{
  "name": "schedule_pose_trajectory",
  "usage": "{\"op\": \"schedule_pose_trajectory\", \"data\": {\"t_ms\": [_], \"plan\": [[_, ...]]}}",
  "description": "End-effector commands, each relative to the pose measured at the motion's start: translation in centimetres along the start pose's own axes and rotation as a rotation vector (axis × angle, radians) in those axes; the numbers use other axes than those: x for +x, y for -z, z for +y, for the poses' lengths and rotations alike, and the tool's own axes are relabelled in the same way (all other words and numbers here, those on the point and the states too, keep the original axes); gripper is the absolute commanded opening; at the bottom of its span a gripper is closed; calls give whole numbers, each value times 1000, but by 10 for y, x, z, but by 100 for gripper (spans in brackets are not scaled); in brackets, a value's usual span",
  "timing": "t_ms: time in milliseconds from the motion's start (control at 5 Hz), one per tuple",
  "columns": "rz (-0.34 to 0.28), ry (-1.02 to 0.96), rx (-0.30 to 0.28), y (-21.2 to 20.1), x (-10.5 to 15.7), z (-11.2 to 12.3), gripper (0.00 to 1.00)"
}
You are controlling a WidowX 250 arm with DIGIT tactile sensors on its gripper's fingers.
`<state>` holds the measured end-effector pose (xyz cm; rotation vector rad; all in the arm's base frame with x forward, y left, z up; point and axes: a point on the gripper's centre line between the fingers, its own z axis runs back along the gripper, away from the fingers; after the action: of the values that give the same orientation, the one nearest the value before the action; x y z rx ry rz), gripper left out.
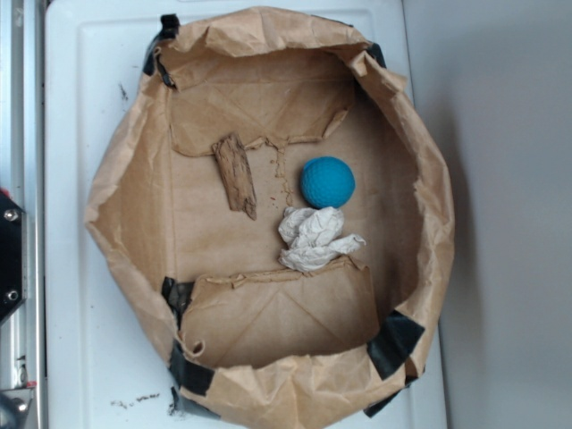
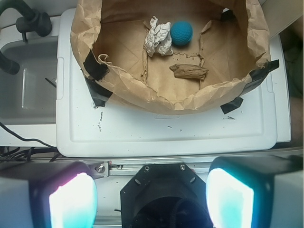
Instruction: Grab the wood chip.
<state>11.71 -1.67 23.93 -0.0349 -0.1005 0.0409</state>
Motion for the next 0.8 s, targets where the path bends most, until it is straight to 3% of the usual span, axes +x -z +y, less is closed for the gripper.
{"op": "schedule_pose_trajectory", "data": {"t_ms": [0,200,600], "plan": [[0,0,0,0,0,0,100],[-50,-248,-86,19,48,-8,100],[-51,-503,-51,59,109,-4,100]]}}
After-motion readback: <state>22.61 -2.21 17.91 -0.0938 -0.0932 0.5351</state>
